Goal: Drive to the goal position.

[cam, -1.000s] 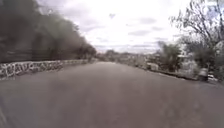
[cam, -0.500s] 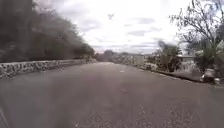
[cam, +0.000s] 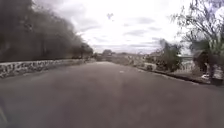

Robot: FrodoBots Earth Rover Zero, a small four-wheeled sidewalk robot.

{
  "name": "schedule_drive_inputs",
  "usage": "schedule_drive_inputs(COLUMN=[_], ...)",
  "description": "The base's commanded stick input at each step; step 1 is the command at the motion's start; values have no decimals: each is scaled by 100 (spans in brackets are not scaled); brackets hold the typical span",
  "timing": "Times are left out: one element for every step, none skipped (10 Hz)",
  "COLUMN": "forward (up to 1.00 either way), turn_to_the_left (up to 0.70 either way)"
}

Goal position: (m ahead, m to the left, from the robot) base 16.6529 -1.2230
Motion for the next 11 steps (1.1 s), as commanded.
schedule_drive_inputs(forward=[70, 70, 70, 70, 70, 70, 70, 70, 70, 70, 70], turn_to_the_left=[0, 23, 12, 1, 0, 0, 0, 0, 0, 0, 0])
